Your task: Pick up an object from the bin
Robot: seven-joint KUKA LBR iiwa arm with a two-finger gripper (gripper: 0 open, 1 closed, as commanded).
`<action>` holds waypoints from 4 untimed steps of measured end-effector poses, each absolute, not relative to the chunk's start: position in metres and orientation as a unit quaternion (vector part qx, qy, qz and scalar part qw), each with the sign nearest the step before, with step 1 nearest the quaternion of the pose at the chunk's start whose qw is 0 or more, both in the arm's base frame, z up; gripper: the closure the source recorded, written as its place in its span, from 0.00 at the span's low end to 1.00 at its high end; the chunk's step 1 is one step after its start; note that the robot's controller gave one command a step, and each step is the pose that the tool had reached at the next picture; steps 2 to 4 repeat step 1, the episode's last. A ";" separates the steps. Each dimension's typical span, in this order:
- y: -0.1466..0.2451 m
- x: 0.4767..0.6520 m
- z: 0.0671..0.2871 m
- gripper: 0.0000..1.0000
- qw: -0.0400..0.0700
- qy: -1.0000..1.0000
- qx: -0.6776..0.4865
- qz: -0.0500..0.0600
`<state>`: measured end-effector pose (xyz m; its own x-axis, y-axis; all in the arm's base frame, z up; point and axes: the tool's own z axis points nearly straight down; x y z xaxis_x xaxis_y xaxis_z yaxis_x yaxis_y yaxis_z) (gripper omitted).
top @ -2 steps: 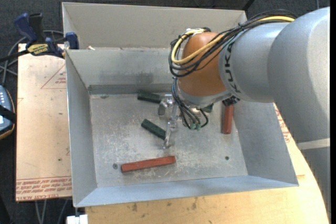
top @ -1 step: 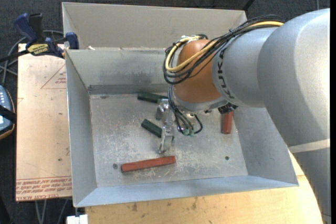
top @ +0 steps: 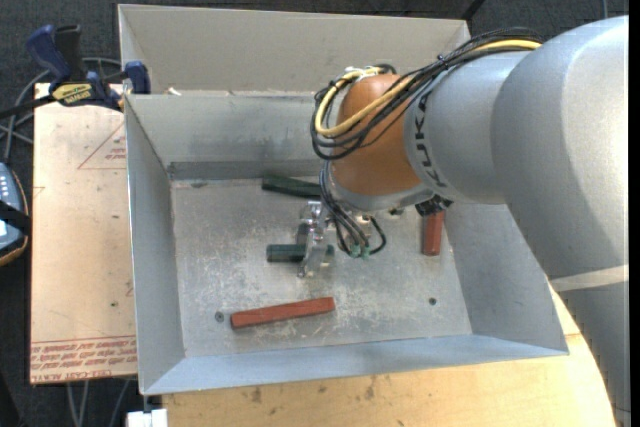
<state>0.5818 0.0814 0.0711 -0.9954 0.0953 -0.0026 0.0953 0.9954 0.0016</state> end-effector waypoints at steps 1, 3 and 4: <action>0.078 0.606 0.208 1.00 0.006 0.998 0.056 0.001; 0.078 0.606 0.208 1.00 0.006 0.998 0.056 0.001; 0.078 0.606 0.208 1.00 0.006 0.998 0.056 0.001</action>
Offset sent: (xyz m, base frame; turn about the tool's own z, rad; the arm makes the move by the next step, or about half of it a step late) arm 0.0210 -0.0046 0.1322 0.0200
